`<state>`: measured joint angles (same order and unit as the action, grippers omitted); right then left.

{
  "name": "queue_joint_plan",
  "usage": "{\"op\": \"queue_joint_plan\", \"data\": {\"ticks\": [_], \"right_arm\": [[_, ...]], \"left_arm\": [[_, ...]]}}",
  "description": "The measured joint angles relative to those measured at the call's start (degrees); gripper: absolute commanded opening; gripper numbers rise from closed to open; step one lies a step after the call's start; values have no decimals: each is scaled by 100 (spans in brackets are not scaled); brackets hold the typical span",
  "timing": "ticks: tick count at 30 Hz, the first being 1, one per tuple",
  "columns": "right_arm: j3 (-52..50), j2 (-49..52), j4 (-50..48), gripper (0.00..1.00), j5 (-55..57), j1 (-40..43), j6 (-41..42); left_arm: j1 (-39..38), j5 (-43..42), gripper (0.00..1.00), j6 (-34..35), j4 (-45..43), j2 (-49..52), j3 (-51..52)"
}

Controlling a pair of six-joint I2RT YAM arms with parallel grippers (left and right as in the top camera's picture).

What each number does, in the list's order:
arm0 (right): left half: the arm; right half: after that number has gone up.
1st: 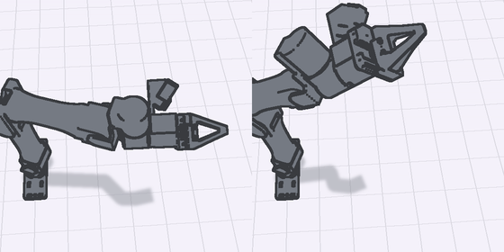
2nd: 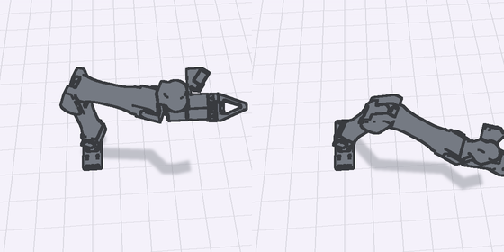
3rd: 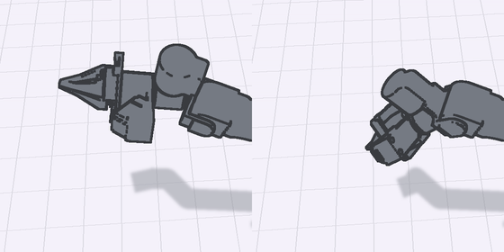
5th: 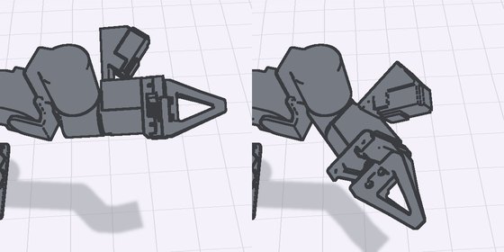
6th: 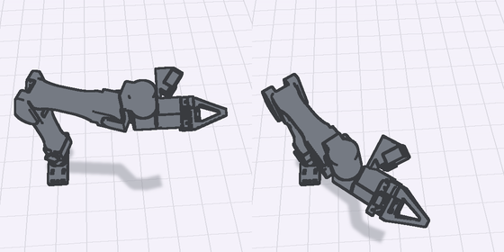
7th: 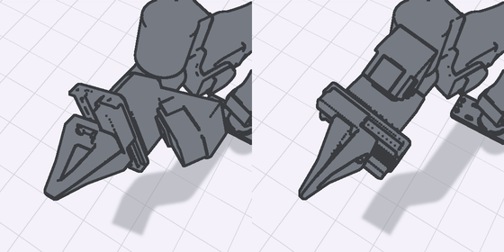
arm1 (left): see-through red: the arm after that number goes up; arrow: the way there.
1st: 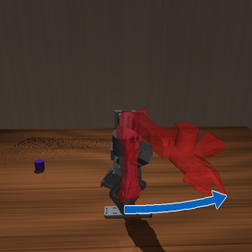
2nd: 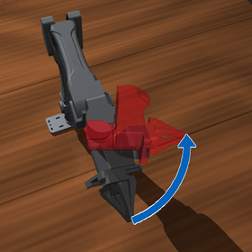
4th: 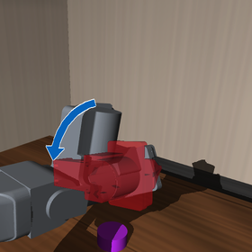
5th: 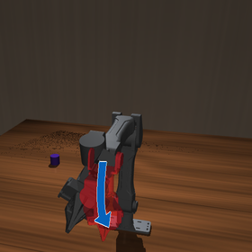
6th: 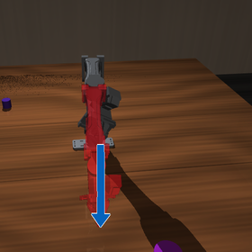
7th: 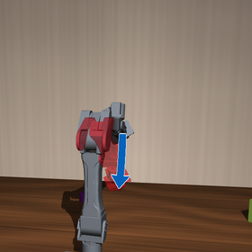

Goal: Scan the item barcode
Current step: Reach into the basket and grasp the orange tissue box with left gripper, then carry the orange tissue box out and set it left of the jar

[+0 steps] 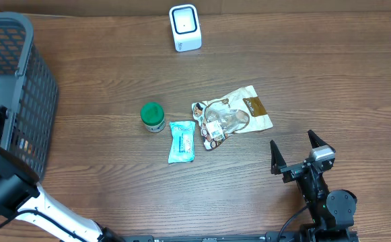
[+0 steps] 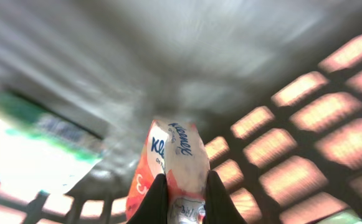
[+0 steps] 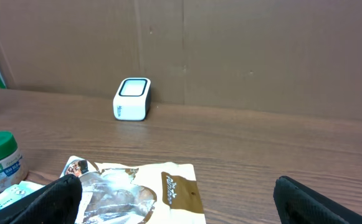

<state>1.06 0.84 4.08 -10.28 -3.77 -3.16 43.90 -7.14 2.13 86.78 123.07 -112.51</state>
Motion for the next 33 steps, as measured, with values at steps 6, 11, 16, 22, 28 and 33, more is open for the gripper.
{"op": "queue_joint_plan", "data": {"ticks": [6,11,16,22,28,33], "right_arm": [[0,0,0,100,0,0,2],[0,0,-2,100,-2,0,0],[0,0,-4,100,-2,0,0],[0,0,-2,100,-2,0,0],[0,0,-2,100,-2,0,2],[0,0,-2,100,0,0,2]], "left_arm": [[-15,-94,4,267,918,-2,-2308],[-205,-507,4,372,946,-358,-3523],[-791,-726,4,378,953,-1270,-3926],[-2109,-761,4,367,968,-2459,-3930],[-3685,-286,4,505,984,-3091,-2741],[-4330,107,4,935,820,-3029,-1161]]}}
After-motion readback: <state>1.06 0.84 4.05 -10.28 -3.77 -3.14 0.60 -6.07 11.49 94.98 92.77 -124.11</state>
